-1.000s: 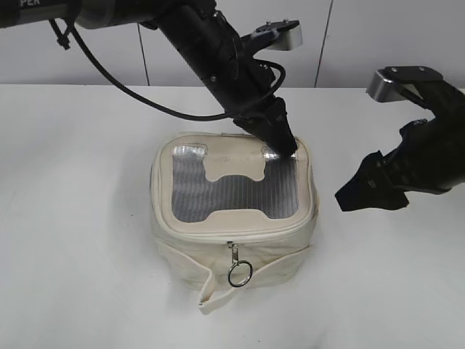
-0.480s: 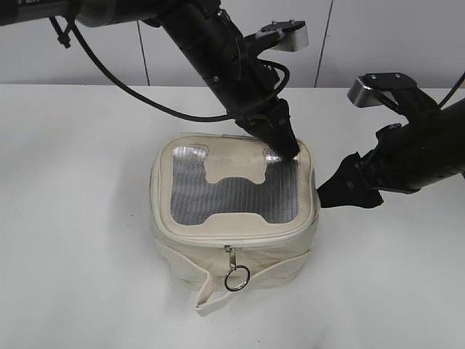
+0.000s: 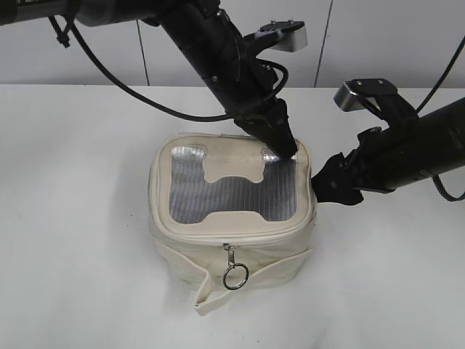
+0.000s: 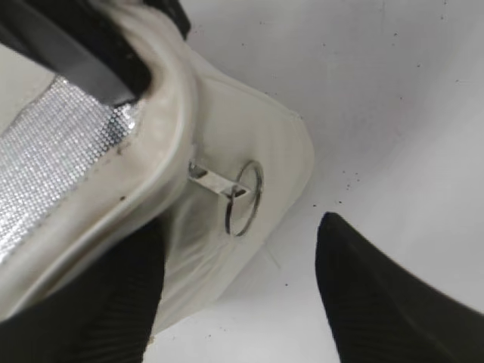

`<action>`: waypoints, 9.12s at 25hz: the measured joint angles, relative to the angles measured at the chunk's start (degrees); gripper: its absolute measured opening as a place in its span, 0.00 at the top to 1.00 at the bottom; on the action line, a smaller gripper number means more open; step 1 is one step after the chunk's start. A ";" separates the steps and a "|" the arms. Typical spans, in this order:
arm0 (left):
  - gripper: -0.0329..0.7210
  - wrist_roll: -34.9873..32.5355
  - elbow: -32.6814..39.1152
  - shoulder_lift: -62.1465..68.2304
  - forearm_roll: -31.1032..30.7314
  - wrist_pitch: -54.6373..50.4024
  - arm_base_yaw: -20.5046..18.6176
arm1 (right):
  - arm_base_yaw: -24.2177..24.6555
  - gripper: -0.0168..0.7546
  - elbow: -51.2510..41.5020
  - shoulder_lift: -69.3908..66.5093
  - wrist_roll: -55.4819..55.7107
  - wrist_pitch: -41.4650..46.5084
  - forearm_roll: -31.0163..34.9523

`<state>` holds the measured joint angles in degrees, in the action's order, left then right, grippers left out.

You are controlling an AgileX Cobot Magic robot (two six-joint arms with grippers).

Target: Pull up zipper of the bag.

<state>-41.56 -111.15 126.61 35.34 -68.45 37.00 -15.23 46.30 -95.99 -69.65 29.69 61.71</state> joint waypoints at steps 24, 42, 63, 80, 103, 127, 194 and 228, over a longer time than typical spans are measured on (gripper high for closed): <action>0.81 0.00 0.00 0.00 -0.26 0.07 0.06 | -0.05 0.97 3.19 0.07 19.70 4.23 -15.70; 0.81 0.00 0.00 0.00 -0.21 0.02 0.06 | -0.05 0.49 3.19 1.17 20.55 5.92 -16.41; 0.81 0.00 0.00 0.00 -0.34 0.11 0.06 | -0.05 0.78 3.49 -5.16 -3.93 1.35 2.34; 0.81 0.05 0.00 0.00 -0.39 0.30 0.11 | -0.05 0.97 4.02 -4.47 13.50 2.94 -8.11; 0.81 0.96 0.00 0.00 -0.21 -0.15 0.27 | -0.05 0.97 4.16 2.21 23.62 12.77 -18.33; 0.82 2.25 0.00 -0.06 -0.22 -1.11 0.27 | -6.49 0.97 1.64 11.12 24.75 23.78 -20.66; 0.47 4.06 0.04 -8.88 -8.23 2.31 -0.36 | -30.07 0.22 13.85 13.40 66.22 16.12 -46.89; 0.46 40.31 34.96 -52.73 -37.22 0.42 -35.58 | 5.99 0.22 13.85 16.92 80.17 27.03 -66.35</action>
<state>-1.25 -76.19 73.88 -1.88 -68.02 1.42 -9.24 60.15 -79.07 10.51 56.72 -4.63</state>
